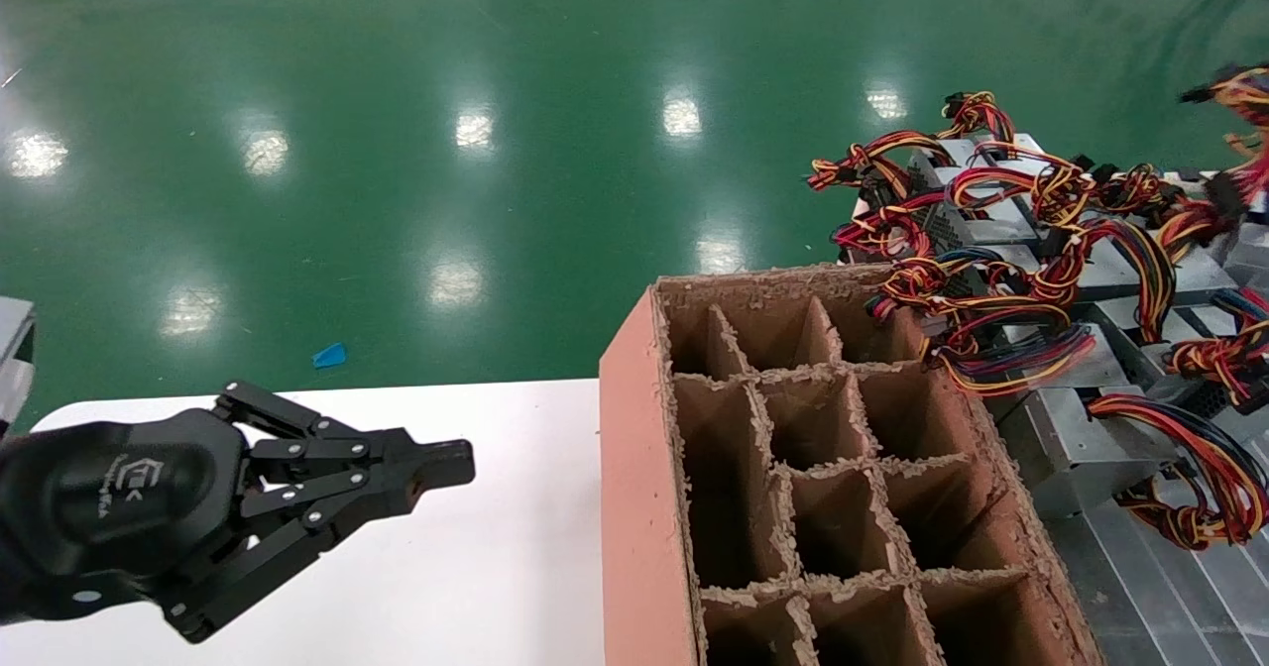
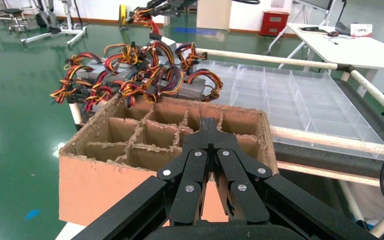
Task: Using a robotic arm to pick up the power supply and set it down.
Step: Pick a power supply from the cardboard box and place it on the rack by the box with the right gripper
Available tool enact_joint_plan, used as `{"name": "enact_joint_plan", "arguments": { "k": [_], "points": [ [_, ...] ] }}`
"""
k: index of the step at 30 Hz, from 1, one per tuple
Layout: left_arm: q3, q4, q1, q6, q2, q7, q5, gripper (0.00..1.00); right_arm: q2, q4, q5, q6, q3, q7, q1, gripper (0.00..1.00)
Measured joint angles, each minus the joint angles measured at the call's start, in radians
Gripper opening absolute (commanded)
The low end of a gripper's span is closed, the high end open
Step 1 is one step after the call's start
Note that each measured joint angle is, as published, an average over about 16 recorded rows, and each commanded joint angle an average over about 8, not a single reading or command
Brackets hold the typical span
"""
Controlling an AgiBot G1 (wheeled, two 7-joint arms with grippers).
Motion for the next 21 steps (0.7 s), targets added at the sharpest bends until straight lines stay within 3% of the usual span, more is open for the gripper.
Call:
{"name": "enact_joint_plan", "arguments": {
  "k": [10,21],
  "points": [
    [0.000,0.000,0.000,0.000,0.000,0.000,0.000,0.00,-0.038,-0.128,0.008,-0.068,-0.012,-0.100,0.075,0.00],
    [0.000,0.000,0.000,0.000,0.000,0.000,0.000,0.00,-0.023,-0.224,-0.008,-0.157,-0.029,-0.221,0.157,0.00]
  ]
}}
